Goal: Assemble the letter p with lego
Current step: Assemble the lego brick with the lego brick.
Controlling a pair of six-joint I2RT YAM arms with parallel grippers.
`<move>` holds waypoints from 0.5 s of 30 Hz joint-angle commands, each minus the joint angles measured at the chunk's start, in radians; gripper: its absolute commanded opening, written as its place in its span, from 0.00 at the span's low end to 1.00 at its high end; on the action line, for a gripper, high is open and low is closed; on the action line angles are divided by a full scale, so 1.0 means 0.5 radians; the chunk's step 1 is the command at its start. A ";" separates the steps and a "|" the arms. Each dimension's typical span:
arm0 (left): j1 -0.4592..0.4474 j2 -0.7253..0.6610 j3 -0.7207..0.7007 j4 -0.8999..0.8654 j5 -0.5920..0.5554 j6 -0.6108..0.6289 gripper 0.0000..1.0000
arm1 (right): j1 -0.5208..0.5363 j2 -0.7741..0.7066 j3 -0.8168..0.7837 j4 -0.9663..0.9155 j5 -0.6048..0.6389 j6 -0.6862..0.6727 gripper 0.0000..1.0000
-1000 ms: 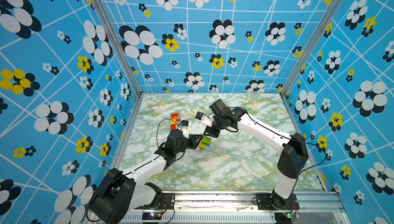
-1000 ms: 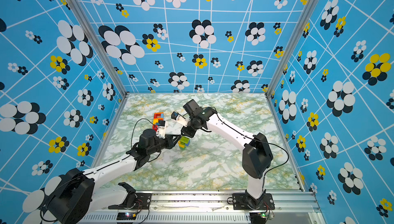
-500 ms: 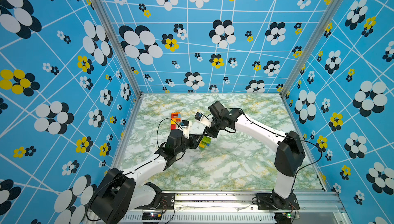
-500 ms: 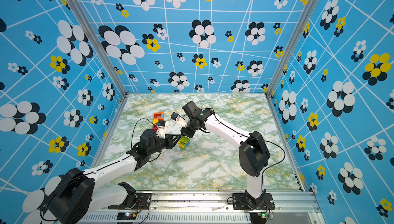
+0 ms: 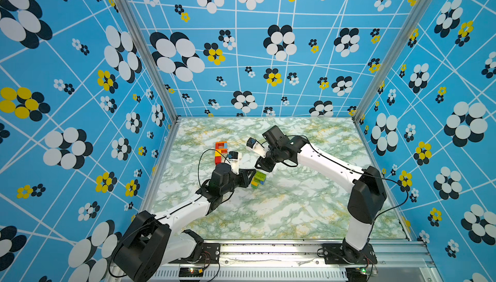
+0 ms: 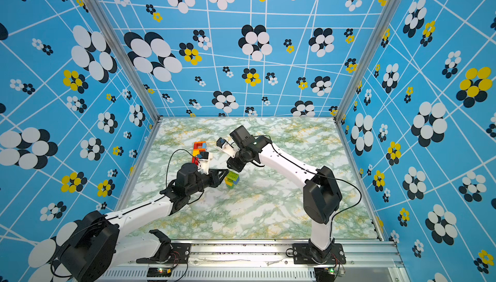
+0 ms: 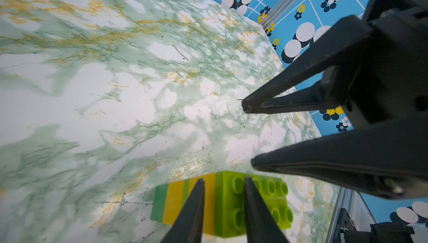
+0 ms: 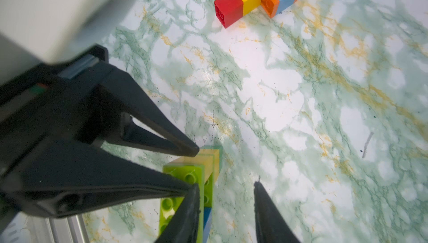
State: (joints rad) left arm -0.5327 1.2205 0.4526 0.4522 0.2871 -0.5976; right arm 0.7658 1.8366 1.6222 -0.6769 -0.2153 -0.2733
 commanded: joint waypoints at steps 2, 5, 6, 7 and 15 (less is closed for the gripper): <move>-0.018 0.089 -0.085 -0.439 -0.058 0.081 0.31 | 0.020 -0.110 0.009 -0.064 -0.070 0.055 0.40; -0.018 0.117 -0.072 -0.419 -0.046 0.081 0.30 | 0.024 -0.112 -0.027 -0.073 -0.076 0.055 0.40; -0.018 0.124 -0.074 -0.414 -0.043 0.081 0.30 | 0.024 -0.107 -0.029 -0.071 -0.070 0.051 0.40; -0.018 0.126 -0.069 -0.408 -0.041 0.080 0.30 | 0.024 -0.096 -0.105 -0.070 -0.069 0.050 0.40; -0.018 0.133 -0.072 -0.416 -0.037 0.082 0.30 | 0.044 0.008 -0.207 -0.057 -0.043 0.067 0.38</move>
State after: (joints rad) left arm -0.5327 1.2396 0.4603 0.4679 0.2874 -0.5903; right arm 0.7773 1.8221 1.5524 -0.6861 -0.2375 -0.2508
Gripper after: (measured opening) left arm 0.298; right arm 0.379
